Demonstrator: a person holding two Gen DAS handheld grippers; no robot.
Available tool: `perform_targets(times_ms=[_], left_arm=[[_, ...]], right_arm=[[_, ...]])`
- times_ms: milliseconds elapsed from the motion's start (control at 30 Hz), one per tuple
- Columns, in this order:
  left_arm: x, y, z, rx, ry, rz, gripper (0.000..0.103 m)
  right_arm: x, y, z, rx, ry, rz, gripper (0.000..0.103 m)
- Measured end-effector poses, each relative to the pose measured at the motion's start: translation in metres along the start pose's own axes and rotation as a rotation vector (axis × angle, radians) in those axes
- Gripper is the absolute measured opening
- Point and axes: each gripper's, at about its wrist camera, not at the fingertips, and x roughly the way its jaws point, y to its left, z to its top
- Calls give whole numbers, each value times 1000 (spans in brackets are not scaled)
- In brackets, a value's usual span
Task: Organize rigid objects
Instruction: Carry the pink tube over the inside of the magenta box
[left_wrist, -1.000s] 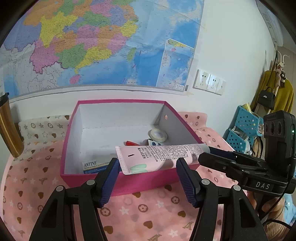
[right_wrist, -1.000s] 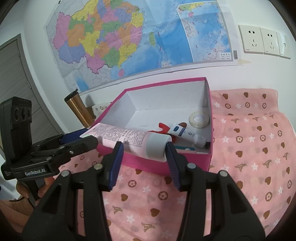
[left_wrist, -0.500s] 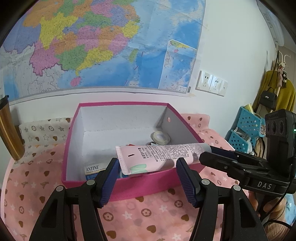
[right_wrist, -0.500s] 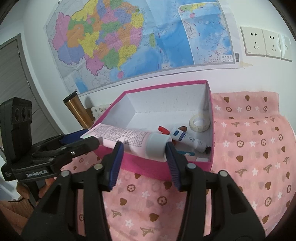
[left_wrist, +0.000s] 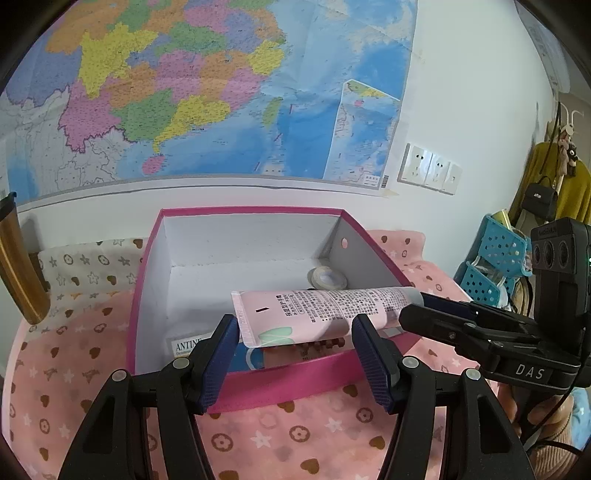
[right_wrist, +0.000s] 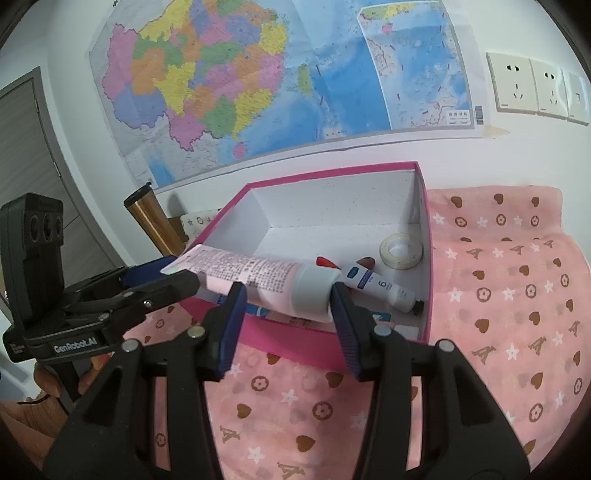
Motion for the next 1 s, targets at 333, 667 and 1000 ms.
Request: perform_targets(times_ms=[333, 667, 1000], left_arm=[[7, 1, 3, 3, 4, 1, 64], [13, 2, 7, 12, 6, 6, 64], [20, 3, 12, 18, 7, 9, 64]], right_arm=[[3, -3, 4, 2, -4, -8, 50], [5, -6, 9, 4, -9, -14, 50], [8, -10, 14, 7, -13, -19, 50]])
